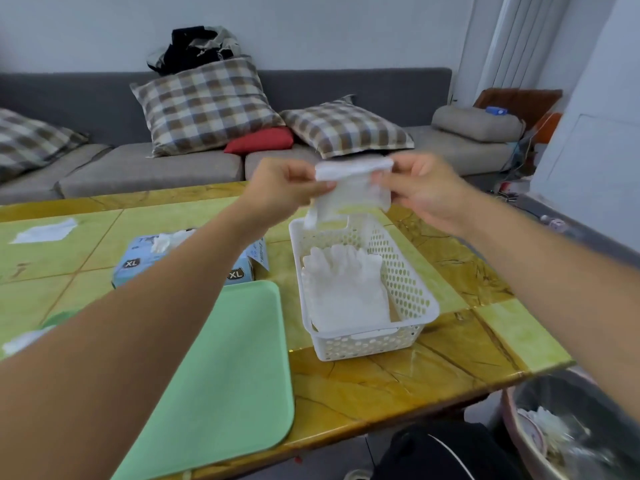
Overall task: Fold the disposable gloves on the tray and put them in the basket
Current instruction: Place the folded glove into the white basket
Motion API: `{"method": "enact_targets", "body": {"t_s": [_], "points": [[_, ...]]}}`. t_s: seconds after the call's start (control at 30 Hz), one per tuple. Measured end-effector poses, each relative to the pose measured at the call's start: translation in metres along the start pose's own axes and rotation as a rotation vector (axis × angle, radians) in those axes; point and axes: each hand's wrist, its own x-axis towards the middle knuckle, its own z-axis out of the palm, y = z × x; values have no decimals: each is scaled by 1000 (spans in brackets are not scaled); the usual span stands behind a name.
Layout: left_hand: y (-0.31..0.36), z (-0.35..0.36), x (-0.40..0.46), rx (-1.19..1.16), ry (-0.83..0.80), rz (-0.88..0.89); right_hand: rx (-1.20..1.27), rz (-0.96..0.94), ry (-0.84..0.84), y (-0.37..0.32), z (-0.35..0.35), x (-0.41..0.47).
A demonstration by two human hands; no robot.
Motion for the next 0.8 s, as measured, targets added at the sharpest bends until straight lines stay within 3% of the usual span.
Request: {"method": "enact_targets", "body": {"t_s": [0.1,0.23,0.4,0.67,0.73,0.8], "points": [[-33,16,-29,234,-128,120,-198,47,-107,46,3,-30],[-50,34,-54,669,-453,251,-628,-12,-355,67,8,-56],[-41,46,-65,839,-661,153,-974,9,-602,60,19,-63],[-15,68,-61,1044,-1036,-15,-1117,362,-1012,32,30,-36],[-7,65,-55,1011,-1004,-46,-996,370,-910,27,27,-22],[-4,63,-47,944,-899,-71,-929,217,-650,33,30,-5]]}}
